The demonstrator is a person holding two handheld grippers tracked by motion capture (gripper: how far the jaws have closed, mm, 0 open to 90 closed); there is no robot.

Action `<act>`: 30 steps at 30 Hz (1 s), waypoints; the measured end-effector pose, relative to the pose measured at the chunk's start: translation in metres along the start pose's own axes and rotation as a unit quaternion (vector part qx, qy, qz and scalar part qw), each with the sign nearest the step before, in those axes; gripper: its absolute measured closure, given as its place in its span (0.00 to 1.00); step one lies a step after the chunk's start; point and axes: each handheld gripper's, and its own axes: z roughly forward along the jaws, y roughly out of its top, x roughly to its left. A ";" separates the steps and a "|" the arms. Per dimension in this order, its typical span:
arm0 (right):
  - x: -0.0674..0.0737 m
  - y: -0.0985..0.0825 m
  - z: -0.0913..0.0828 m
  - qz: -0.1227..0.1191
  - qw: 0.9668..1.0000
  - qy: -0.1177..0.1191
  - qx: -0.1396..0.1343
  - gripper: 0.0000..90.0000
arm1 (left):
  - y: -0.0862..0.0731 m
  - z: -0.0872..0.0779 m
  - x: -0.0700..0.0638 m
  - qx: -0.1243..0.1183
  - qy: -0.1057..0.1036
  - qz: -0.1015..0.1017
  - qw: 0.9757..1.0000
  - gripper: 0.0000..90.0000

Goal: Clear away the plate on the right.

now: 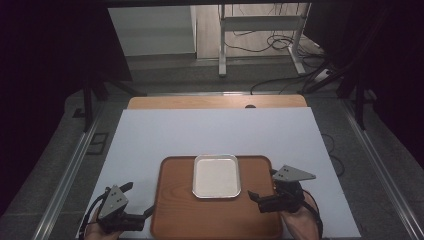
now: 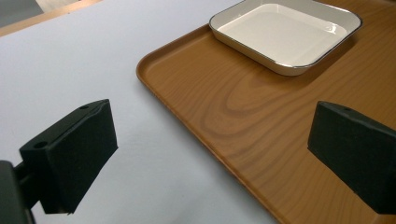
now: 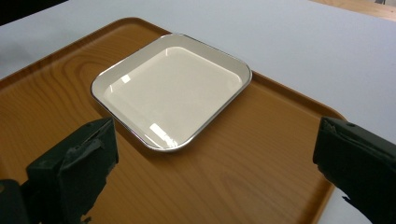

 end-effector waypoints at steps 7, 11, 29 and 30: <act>-0.004 -0.004 -0.008 0.007 1.000 -0.006 -0.003 0.00 | 0.000 0.000 0.000 0.000 0.000 0.000 1.000 0.01; -0.006 -0.007 -0.014 0.011 1.000 -0.010 -0.003 0.00 | 0.000 0.000 0.000 0.000 0.000 0.000 1.000 0.01; -0.010 -0.017 -0.027 0.000 0.999 -0.034 0.000 0.00 | 0.000 -0.001 0.000 0.001 0.001 0.000 1.000 0.01; -0.010 -0.017 -0.028 -0.001 0.999 -0.037 0.000 0.00 | -0.001 -0.001 0.000 0.001 0.001 0.000 1.000 0.01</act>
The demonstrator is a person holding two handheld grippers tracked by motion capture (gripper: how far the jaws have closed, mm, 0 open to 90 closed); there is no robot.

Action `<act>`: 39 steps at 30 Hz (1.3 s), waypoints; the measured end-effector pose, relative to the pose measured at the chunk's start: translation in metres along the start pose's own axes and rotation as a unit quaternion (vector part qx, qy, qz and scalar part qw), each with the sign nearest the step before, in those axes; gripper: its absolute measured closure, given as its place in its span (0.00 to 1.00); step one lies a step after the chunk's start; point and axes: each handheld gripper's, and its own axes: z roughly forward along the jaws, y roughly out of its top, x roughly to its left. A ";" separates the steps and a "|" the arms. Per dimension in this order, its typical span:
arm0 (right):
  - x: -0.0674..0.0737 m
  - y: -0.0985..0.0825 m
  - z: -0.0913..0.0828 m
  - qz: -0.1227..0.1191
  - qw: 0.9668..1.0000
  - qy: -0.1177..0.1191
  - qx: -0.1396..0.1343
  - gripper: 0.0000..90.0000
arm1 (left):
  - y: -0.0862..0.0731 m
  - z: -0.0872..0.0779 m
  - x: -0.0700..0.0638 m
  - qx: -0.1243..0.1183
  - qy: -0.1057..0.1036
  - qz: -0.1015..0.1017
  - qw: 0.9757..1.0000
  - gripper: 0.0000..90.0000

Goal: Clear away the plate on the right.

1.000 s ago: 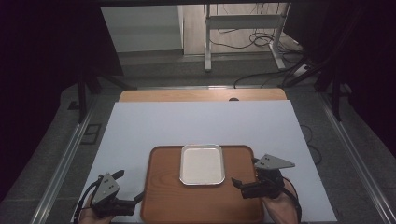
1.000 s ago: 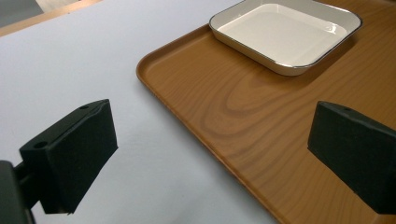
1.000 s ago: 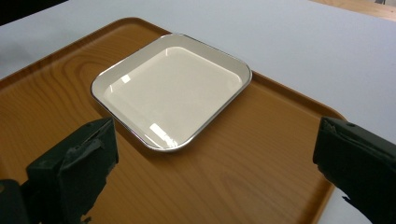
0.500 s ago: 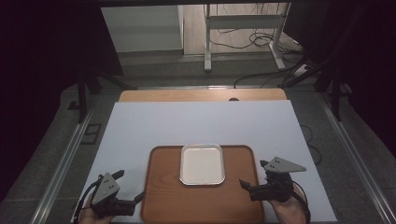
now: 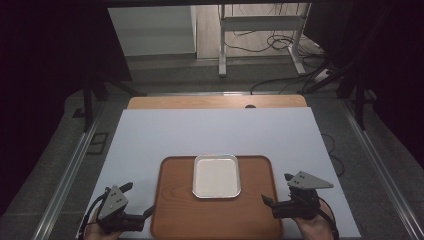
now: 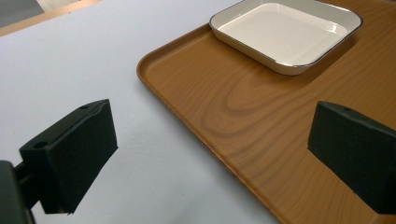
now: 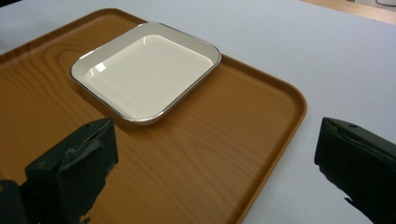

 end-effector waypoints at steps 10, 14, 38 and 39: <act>-0.001 -0.003 -0.010 -0.002 1.000 -0.022 -0.002 0.00 | -0.001 -0.002 0.000 -0.001 0.002 -0.004 1.000 0.01; -0.003 -0.005 -0.017 0.002 0.999 -0.032 -0.006 0.00 | -0.002 -0.002 0.000 -0.001 0.004 -0.005 1.000 0.01; -0.011 -0.022 -0.041 0.015 0.998 -0.069 -0.004 0.00 | -0.002 -0.003 0.000 -0.001 0.005 -0.006 1.000 0.01; -0.011 -0.023 -0.042 0.017 0.997 -0.070 -0.003 0.00 | -0.002 -0.003 0.000 -0.001 0.005 -0.007 1.000 0.01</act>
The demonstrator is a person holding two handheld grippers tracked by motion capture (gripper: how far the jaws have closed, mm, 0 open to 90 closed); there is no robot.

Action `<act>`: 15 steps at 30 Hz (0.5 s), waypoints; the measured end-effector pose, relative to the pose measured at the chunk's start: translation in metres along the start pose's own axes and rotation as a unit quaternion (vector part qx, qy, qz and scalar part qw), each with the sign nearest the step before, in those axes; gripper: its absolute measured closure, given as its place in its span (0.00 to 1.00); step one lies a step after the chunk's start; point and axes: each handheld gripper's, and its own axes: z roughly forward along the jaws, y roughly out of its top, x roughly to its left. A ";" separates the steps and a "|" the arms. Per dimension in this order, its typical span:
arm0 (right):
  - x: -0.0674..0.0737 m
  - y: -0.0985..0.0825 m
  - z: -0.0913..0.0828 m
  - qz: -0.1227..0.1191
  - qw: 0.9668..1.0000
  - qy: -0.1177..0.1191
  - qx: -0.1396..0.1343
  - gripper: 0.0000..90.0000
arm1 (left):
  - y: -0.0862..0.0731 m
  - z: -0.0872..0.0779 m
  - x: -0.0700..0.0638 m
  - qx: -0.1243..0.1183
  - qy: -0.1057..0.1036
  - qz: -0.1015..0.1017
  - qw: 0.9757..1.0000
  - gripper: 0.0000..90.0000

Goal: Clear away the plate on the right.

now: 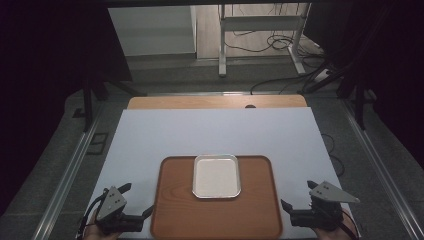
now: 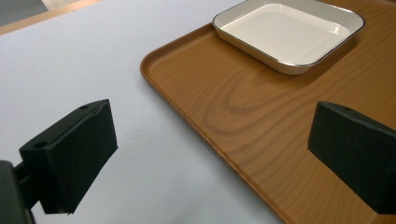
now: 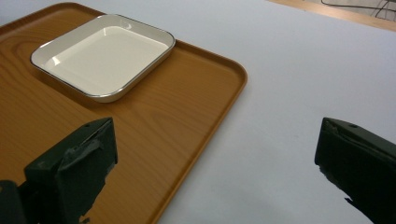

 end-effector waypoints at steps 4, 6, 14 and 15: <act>-0.003 -0.004 -0.004 0.008 1.000 -0.008 -0.002 0.00 | 0.000 0.000 0.000 0.000 0.000 0.000 1.000 0.01; -0.004 -0.006 -0.006 0.011 1.000 -0.011 -0.002 0.00 | 0.000 0.000 0.000 0.000 0.000 0.000 1.000 0.01; -0.007 -0.016 -0.012 0.014 1.000 -0.025 -0.004 0.00 | 0.000 0.000 0.000 0.000 0.000 0.000 1.000 0.01; -0.007 -0.017 -0.013 0.014 1.000 -0.026 -0.004 0.00 | 0.000 0.000 0.000 0.000 0.000 0.000 1.000 0.01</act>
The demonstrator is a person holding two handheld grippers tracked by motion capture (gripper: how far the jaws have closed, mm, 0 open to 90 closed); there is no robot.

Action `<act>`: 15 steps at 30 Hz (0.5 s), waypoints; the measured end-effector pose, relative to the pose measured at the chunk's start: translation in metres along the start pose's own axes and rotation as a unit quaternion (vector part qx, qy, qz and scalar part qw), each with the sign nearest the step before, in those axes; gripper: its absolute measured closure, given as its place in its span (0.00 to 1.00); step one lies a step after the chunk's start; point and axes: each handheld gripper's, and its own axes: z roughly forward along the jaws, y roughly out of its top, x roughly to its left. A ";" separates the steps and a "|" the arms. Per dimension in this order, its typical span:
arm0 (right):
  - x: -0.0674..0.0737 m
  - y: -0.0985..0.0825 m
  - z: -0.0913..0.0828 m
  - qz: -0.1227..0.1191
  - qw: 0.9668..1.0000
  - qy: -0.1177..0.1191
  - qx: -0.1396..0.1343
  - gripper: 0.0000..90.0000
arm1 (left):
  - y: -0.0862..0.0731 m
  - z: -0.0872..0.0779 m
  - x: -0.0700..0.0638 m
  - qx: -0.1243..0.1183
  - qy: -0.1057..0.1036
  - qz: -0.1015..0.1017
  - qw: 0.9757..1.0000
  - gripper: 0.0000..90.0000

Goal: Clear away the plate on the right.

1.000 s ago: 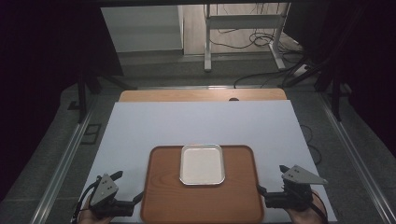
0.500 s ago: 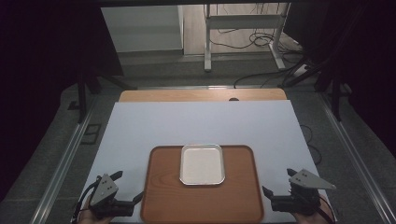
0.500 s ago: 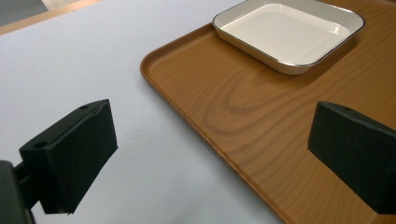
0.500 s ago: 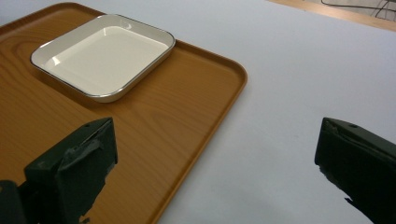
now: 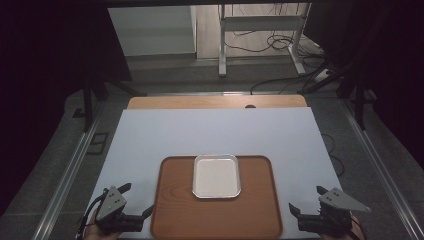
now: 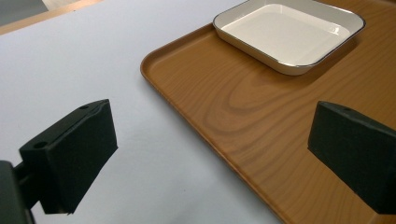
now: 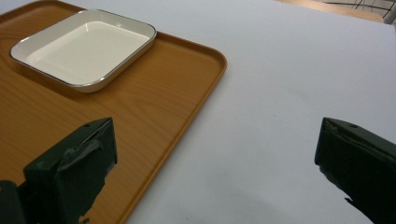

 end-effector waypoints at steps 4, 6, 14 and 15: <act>-0.002 -0.005 -0.001 0.001 1.000 -0.007 0.003 0.00 | 0.000 0.000 0.000 0.000 0.000 0.000 1.000 0.01; -0.004 -0.008 0.000 0.004 1.000 -0.009 0.005 0.00 | 0.000 0.000 0.000 0.000 0.000 -0.001 1.000 0.01; -0.011 -0.018 0.001 0.018 1.000 0.003 0.017 0.00 | 0.000 0.000 0.000 0.001 0.000 0.001 1.000 0.01; -0.011 -0.018 0.002 0.017 1.000 0.004 0.018 0.00 | 0.000 0.000 0.000 0.000 -0.001 0.001 1.000 0.01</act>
